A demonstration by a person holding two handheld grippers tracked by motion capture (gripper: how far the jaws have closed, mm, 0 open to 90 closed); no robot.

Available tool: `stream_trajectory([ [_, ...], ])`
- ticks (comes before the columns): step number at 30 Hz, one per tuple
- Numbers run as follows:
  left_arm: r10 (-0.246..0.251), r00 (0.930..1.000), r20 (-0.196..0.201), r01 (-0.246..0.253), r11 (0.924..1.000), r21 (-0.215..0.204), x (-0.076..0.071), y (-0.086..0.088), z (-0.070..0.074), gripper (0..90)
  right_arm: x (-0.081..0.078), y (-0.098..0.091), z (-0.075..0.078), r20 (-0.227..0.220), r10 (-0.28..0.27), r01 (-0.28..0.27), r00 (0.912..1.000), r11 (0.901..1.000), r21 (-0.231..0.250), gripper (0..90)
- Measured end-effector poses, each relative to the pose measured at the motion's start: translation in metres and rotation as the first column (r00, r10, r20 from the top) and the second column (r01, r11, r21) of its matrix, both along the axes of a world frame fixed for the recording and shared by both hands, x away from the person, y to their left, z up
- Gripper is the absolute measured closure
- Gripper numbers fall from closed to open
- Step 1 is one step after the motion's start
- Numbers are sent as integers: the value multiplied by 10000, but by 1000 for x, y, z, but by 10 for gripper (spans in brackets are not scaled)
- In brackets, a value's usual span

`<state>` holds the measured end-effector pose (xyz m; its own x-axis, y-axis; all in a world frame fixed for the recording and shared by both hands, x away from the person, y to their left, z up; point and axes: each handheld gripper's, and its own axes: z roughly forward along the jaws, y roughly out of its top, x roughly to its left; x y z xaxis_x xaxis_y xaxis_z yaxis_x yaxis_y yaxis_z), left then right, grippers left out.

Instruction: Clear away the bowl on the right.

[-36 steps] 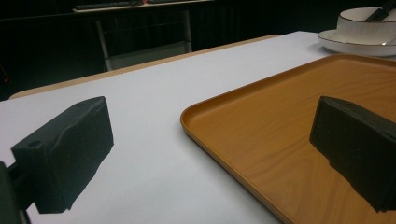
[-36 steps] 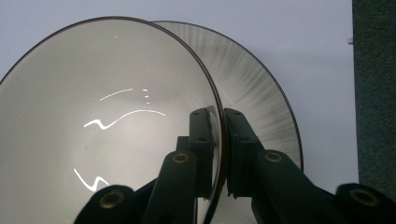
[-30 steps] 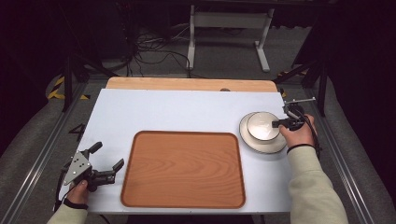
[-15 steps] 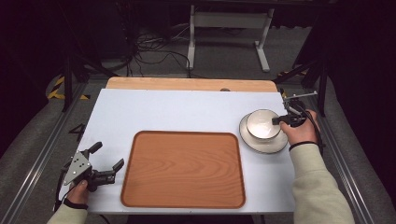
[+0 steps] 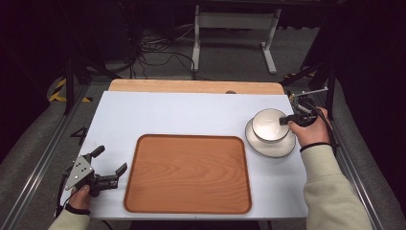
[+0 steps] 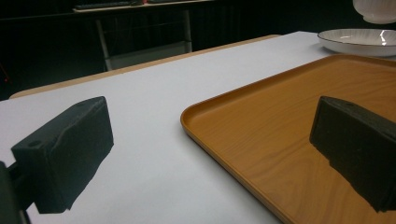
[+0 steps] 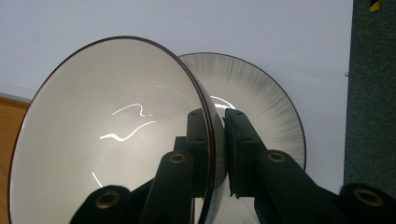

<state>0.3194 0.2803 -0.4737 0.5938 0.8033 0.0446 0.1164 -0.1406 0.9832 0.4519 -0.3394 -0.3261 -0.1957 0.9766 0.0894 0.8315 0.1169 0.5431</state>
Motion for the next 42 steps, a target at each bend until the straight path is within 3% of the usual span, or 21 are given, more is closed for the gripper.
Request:
stream_trajectory([
  [13, -9, 10000, -6, 9, 10000, -3, 0, 0, 0, 3, -13, 13, 14, -19, 344, -344, 9994, 9994, 52, 807],
  [23, 8, 10000, 14, -8, 10000, 22, 0, 0, 0, 3, -27, 42, 22, 86, 1227, -1228, 9924, 9923, 133, 807],
  [36, 12, 10000, 61, -12, 10000, -6, 0, 0, 0, 3, -39, 93, 25, -143, 2421, -2406, 9701, 9682, 685, 800],
  [42, 8, 10000, 64, -8, 10000, -4, 0, 0, 0, 3, -45, 114, 26, -148, 2971, -2950, 9547, 9520, 816, 794],
])
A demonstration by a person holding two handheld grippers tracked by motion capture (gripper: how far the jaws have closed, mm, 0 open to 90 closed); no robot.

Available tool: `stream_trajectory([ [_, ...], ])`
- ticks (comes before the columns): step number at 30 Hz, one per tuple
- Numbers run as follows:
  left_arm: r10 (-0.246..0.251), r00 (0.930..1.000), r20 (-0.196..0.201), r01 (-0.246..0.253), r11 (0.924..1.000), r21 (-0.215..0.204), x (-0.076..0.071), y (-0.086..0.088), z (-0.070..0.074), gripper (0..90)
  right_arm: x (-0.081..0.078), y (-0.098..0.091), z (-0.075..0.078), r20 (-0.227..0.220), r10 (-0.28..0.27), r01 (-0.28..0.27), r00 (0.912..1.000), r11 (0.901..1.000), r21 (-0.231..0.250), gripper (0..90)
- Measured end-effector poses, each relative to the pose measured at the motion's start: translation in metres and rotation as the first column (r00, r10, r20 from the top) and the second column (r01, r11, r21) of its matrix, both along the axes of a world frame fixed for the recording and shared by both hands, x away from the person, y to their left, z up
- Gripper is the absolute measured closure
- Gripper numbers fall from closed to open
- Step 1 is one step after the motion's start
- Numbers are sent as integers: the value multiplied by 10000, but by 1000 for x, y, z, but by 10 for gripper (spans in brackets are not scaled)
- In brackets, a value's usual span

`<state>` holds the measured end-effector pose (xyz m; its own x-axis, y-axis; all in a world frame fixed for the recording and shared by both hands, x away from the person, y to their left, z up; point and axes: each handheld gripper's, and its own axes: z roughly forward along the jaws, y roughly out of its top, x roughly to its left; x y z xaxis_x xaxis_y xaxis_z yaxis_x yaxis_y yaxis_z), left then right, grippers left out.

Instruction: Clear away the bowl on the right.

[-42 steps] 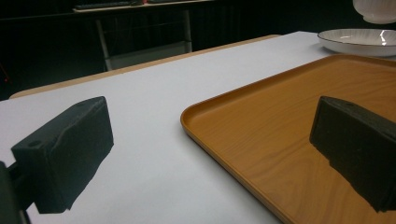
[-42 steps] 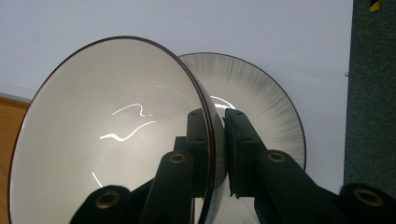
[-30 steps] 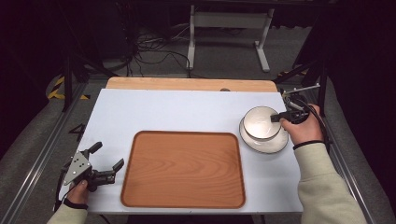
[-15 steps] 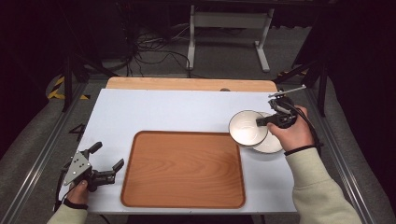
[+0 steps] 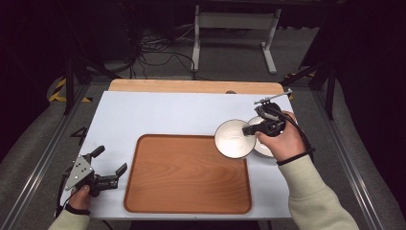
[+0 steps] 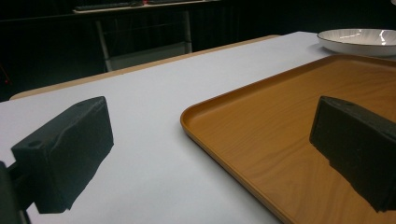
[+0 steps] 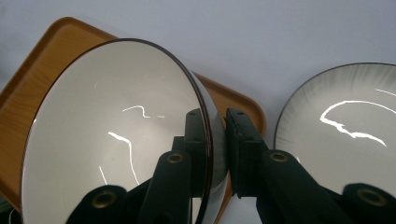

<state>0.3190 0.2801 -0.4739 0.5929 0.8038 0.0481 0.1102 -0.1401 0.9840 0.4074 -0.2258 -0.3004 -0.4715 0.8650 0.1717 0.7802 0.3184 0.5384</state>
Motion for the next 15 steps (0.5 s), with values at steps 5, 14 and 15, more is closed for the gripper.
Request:
stream_trajectory([
  [5, -2, 10000, 0, 2, 10000, 1, 0, 0, 0, 3, -4, 14, 1, -135, 371, -367, 9992, 9988, 336, 788],
  [14, -11, 10000, 6, 11, 10000, 1, 0, 0, 0, 3, -8, 38, -3, -301, 905, -887, 9954, 9944, 583, 787],
  [15, -10, 10000, 7, 10, 10000, 4, 0, 0, 0, 3, -8, 41, -3, -319, 983, -962, 9946, 9935, 616, 788],
])
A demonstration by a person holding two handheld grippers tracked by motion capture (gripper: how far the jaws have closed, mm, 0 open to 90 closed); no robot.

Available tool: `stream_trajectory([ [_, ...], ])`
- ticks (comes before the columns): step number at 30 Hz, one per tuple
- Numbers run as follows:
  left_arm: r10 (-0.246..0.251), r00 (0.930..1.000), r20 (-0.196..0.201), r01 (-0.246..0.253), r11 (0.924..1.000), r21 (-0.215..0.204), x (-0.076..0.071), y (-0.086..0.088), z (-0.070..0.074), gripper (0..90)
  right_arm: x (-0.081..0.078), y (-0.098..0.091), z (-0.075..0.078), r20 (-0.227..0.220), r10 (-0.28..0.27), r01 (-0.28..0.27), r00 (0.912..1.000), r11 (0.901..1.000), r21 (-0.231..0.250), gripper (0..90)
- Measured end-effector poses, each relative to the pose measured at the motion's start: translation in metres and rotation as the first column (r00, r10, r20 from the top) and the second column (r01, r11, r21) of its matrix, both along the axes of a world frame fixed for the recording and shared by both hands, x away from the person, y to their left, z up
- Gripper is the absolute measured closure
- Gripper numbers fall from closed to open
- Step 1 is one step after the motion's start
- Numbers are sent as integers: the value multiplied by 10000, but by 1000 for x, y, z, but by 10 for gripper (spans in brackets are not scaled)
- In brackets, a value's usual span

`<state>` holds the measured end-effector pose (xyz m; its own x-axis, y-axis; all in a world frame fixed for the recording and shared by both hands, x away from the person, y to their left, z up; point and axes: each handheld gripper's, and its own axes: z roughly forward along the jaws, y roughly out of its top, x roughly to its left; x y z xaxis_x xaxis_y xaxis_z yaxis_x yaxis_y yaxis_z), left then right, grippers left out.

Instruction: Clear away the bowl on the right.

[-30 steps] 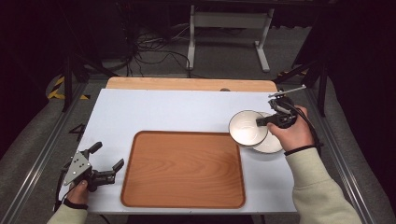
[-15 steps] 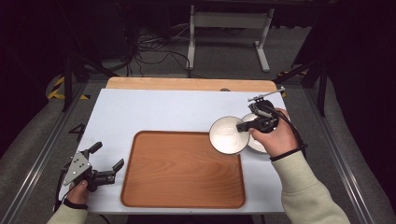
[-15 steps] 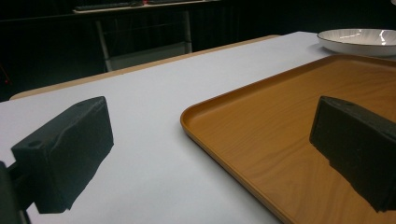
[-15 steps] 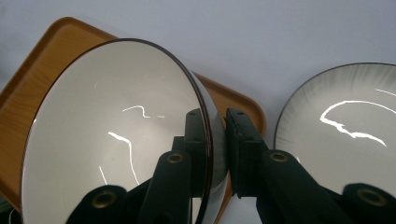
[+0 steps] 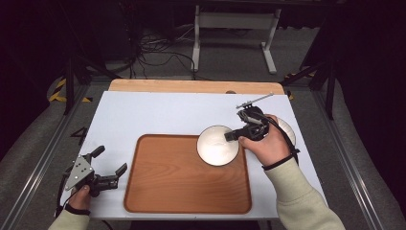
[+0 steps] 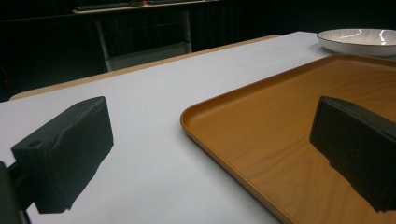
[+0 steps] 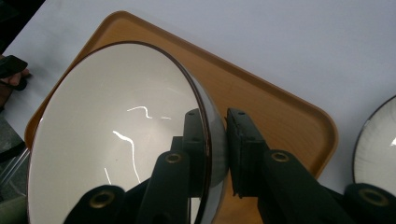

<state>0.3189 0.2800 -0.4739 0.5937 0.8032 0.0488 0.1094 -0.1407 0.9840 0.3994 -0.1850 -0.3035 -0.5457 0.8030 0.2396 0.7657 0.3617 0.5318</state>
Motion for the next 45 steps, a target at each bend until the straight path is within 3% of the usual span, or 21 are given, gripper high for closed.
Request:
stream_trajectory([
  [29, -2, 10000, 5, 2, 10000, -8, 0, 0, 0, 3, -1, 60, -24, -712, 1133, -1062, 9910, 9896, 966, 778],
  [36, -5, 10000, 20, 5, 10000, -30, 0, 0, 0, 3, 3, 67, -36, -833, 1128, -1050, 9901, 9901, 933, 778],
  [45, -13, 10000, 5, 13, 10000, -8, 0, 0, 0, 3, 10, 69, -65, -966, 1055, -958, 9897, 9903, 1005, 772],
])
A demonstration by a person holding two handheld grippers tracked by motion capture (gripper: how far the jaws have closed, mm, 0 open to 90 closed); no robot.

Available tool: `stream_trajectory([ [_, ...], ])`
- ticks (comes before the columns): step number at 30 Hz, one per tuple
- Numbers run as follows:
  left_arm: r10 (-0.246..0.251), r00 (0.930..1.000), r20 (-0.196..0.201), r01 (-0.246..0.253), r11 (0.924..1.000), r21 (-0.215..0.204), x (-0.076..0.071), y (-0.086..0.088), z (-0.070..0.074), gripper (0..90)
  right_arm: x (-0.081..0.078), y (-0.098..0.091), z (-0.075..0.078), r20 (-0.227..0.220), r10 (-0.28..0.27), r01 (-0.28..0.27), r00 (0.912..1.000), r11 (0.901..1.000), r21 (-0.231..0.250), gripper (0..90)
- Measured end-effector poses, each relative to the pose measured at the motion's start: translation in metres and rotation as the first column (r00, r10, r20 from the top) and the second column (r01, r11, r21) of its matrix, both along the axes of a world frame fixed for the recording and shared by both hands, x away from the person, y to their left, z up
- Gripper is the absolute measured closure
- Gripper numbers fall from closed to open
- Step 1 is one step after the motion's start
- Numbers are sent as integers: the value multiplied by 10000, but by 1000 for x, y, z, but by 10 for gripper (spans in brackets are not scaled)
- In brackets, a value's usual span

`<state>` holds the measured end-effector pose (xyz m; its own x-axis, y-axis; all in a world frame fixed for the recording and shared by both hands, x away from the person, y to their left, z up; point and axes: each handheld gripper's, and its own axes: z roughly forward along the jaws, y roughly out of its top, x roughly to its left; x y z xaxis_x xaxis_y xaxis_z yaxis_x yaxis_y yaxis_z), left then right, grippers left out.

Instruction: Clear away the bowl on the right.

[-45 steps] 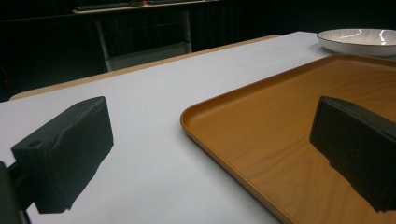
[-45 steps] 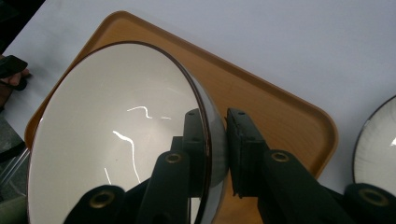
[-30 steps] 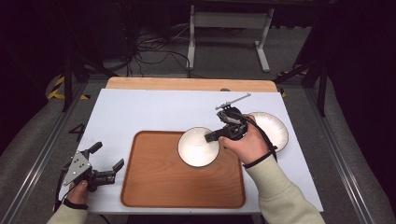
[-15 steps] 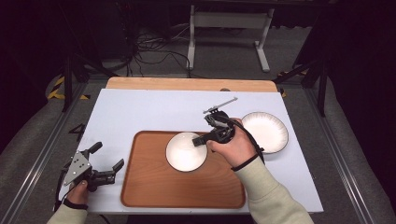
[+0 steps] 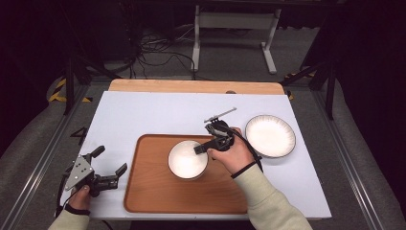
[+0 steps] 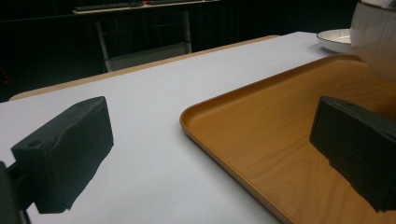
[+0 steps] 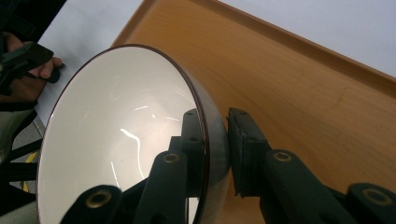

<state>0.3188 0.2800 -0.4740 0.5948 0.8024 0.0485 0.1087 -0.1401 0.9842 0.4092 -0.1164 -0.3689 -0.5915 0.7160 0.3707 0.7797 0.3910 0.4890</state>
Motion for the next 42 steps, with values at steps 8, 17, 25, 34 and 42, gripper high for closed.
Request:
stream_trajectory([
  [8, 0, 10000, 10, 0, 10000, 2, 0, 0, 0, 3, 3, 0, -17, -225, -93, 93, 9997, 10000, 31, 771],
  [17, 1, 10000, 19, -1, 10000, 2, 0, 0, 0, 3, 3, 4, -30, -431, -48, 48, 9991, 10000, 2, 771],
  [25, 0, 10000, 21, 0, 10000, 2, 0, 0, 0, 3, 4, 7, -36, -573, -30, 29, 9984, 10000, -18, 770],
  [34, -2, 10000, 24, 2, 10000, 3, 0, 0, 0, 3, 4, 7, -43, -667, -88, 83, 9977, 9999, -69, 768],
  [42, 2, 10000, 23, -2, 10000, 6, 0, 0, 0, 3, 4, 7, -44, -665, -47, 44, 9978, 10000, -41, 771],
])
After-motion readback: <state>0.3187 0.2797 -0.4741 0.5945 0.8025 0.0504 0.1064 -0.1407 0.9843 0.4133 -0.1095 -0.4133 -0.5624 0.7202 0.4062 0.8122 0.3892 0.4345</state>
